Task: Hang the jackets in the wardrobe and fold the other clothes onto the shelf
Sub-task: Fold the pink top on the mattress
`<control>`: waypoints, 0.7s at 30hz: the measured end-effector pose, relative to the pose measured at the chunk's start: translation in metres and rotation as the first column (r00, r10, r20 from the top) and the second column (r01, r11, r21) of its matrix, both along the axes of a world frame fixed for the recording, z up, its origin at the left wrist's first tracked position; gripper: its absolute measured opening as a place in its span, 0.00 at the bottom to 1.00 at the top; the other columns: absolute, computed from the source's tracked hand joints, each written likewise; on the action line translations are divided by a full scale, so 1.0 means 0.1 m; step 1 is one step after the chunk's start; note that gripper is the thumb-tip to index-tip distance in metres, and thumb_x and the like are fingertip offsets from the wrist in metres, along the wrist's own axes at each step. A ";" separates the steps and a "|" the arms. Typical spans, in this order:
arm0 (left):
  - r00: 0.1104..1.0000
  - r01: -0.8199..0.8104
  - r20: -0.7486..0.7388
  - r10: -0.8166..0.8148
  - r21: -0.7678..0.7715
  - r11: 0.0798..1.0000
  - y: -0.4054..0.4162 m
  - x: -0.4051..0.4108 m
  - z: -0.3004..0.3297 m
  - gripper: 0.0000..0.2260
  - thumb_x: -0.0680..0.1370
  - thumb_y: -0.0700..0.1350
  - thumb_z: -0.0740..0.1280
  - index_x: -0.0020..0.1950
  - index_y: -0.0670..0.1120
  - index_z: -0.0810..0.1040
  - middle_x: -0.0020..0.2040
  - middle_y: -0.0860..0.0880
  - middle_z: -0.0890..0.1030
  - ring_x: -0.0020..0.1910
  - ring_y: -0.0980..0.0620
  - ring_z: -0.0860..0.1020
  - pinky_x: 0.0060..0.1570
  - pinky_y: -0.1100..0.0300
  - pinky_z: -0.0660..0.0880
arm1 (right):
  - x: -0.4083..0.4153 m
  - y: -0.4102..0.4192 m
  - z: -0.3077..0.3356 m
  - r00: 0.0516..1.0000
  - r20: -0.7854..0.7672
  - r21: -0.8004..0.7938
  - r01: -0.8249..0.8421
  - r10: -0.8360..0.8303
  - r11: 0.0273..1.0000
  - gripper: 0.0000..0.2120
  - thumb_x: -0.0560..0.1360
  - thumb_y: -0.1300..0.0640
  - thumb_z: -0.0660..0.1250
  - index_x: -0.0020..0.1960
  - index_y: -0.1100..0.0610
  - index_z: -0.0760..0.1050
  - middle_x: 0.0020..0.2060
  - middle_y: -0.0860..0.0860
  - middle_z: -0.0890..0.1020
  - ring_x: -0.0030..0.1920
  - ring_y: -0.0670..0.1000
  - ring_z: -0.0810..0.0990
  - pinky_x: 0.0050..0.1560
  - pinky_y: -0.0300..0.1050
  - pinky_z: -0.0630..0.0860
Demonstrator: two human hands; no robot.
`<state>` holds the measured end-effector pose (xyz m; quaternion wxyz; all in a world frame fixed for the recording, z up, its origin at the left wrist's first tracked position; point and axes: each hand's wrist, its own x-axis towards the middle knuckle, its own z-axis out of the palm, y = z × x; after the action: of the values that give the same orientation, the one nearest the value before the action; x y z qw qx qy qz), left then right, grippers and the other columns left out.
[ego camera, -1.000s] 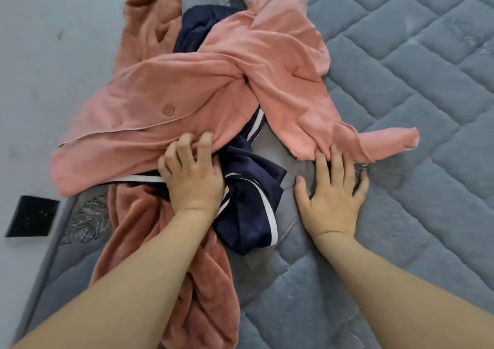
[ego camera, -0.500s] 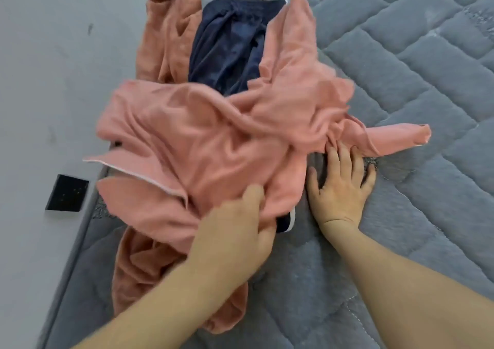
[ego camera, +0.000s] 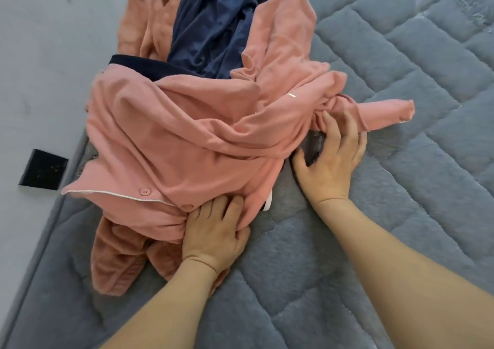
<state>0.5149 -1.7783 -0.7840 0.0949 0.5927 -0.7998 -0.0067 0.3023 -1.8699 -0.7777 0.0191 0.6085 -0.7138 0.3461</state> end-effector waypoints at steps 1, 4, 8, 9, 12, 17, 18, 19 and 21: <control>1.000 -0.002 -0.007 0.002 -0.006 1.000 0.00 0.01 -0.01 0.22 0.69 0.55 0.60 0.59 0.47 0.70 0.45 0.43 0.79 0.40 0.41 0.76 0.43 0.51 0.65 | -0.04 -0.08 0.03 0.991 -0.093 -0.002 -0.094 0.093 0.996 0.32 0.71 0.51 0.70 0.73 0.54 0.66 0.73 0.64 0.63 0.75 0.60 0.58 0.75 0.62 0.49; 1.000 0.012 -0.015 -0.013 -0.022 1.000 -0.02 0.02 -0.03 0.21 0.69 0.55 0.60 0.59 0.47 0.70 0.45 0.43 0.78 0.41 0.42 0.74 0.43 0.51 0.63 | -0.17 -0.35 0.07 0.896 -0.257 0.233 -0.307 0.363 0.923 0.32 0.74 0.46 0.67 0.76 0.47 0.64 0.77 0.61 0.57 0.77 0.63 0.52 0.74 0.66 0.40; 1.000 0.019 0.016 -0.019 -0.045 0.999 -0.01 0.02 -0.05 0.22 0.69 0.56 0.60 0.59 0.47 0.70 0.45 0.43 0.78 0.41 0.41 0.75 0.43 0.50 0.62 | -0.09 -0.43 0.04 0.920 -0.225 0.264 -0.260 0.321 0.929 0.14 0.73 0.55 0.66 0.58 0.56 0.77 0.62 0.64 0.73 0.64 0.67 0.70 0.69 0.61 0.58; 1.000 0.019 0.019 -0.018 -0.038 0.999 -0.02 0.02 -0.05 0.22 0.69 0.56 0.60 0.59 0.47 0.70 0.45 0.43 0.78 0.41 0.41 0.75 0.43 0.50 0.63 | -0.06 -0.43 0.03 0.927 -0.244 0.245 -0.226 0.285 0.943 0.11 0.73 0.57 0.64 0.53 0.58 0.77 0.56 0.64 0.74 0.58 0.67 0.72 0.65 0.60 0.62; 1.000 0.020 0.018 -0.020 -0.015 1.000 -0.02 0.03 -0.05 0.21 0.69 0.55 0.60 0.58 0.48 0.70 0.46 0.44 0.78 0.41 0.42 0.76 0.43 0.51 0.64 | -0.03 -0.44 0.03 0.912 -0.322 0.230 -0.187 0.255 0.955 0.08 0.72 0.57 0.62 0.48 0.58 0.76 0.49 0.64 0.73 0.51 0.66 0.72 0.60 0.57 0.62; 1.000 0.019 -0.012 -0.019 -0.012 1.000 -0.01 0.02 0.00 0.21 0.69 0.54 0.60 0.56 0.44 0.77 0.45 0.43 0.77 0.42 0.41 0.76 0.41 0.52 0.69 | -0.03 -0.07 0.08 0.908 -0.350 0.159 -0.184 0.230 0.970 0.11 0.70 0.52 0.64 0.44 0.60 0.75 0.46 0.63 0.74 0.47 0.64 0.73 0.55 0.56 0.63; 1.000 0.019 -0.019 -0.019 -0.014 1.000 -0.01 0.03 0.02 0.20 0.69 0.54 0.60 0.54 0.43 0.76 0.45 0.43 0.77 0.42 0.41 0.76 0.41 0.52 0.70 | 0.00 0.09 0.11 0.908 -0.358 0.143 -0.178 0.219 0.974 0.11 0.69 0.52 0.65 0.43 0.60 0.75 0.44 0.63 0.75 0.46 0.63 0.73 0.54 0.55 0.64; 0.999 0.019 -0.025 -0.020 -0.018 1.000 0.00 0.02 0.03 0.20 0.69 0.54 0.60 0.53 0.43 0.76 0.45 0.43 0.78 0.42 0.41 0.76 0.41 0.52 0.70 | 0.03 0.27 0.13 0.907 -0.370 0.141 -0.161 0.203 0.977 0.11 0.68 0.53 0.66 0.42 0.61 0.76 0.44 0.62 0.75 0.45 0.63 0.73 0.53 0.55 0.64; 1.000 0.024 -0.012 -0.024 -0.033 0.999 0.04 0.02 0.08 0.19 0.69 0.54 0.59 0.51 0.42 0.76 0.44 0.42 0.78 0.42 0.40 0.77 0.41 0.52 0.71 | 0.05 0.68 0.17 0.902 -0.389 0.199 -0.113 0.185 0.973 0.10 0.66 0.54 0.68 0.42 0.60 0.76 0.43 0.62 0.75 0.44 0.62 0.73 0.51 0.55 0.66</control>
<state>0.5165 -1.7741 -0.7760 0.1096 0.5814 -0.8062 0.0017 0.3072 -1.8016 -0.7607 0.0874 0.7192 -0.6728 0.1500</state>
